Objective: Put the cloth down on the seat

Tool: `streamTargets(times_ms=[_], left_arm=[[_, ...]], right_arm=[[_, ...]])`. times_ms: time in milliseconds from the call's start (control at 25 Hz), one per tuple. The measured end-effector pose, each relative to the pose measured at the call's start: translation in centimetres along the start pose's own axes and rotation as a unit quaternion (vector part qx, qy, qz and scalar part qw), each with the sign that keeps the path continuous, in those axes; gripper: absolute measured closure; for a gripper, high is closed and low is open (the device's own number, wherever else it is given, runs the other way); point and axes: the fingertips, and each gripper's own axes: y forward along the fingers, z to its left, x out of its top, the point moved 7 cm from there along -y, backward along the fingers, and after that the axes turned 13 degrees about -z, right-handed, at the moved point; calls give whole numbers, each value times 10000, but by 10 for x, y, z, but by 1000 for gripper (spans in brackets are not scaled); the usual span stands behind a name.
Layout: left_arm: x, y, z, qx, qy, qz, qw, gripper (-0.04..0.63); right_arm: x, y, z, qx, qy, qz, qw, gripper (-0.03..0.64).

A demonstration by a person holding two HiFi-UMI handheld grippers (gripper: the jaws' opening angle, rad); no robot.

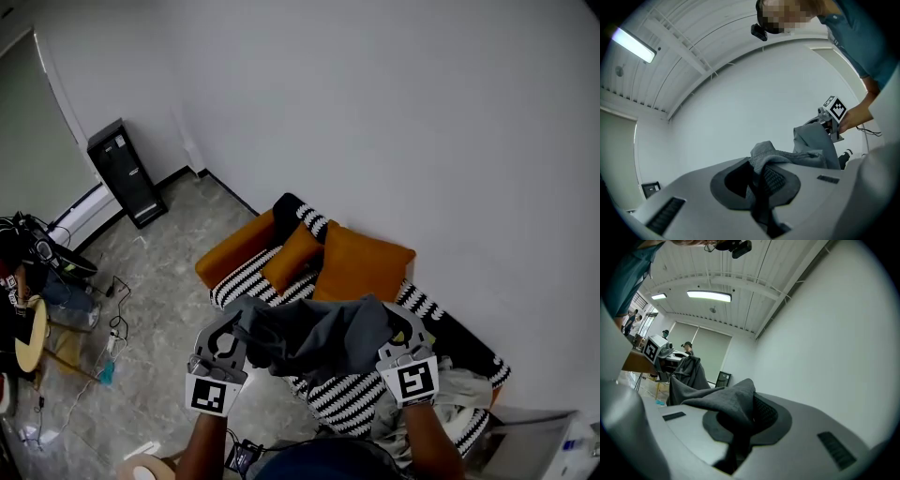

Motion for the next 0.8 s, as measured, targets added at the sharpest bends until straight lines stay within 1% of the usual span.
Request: streamTargets(times_ms=[160,320,560,800], left_arm=[[-13,26,-2,42,-36,-9,10000,563],[-26,50,-4,-98,-49,4,9999,563],[-50,96,5,-254,-120,-33,9996,563],[-89,156,23,-584,-188,-89,9981,563]], right_arm=[[-14,13,-18,73,-37,60,9999,584],[-28,22,-33,1,37,105,9999,584],[-57,36,-63,-294,58,168,9994,584],[-86,58,-97,-705,39,302,9970,584]])
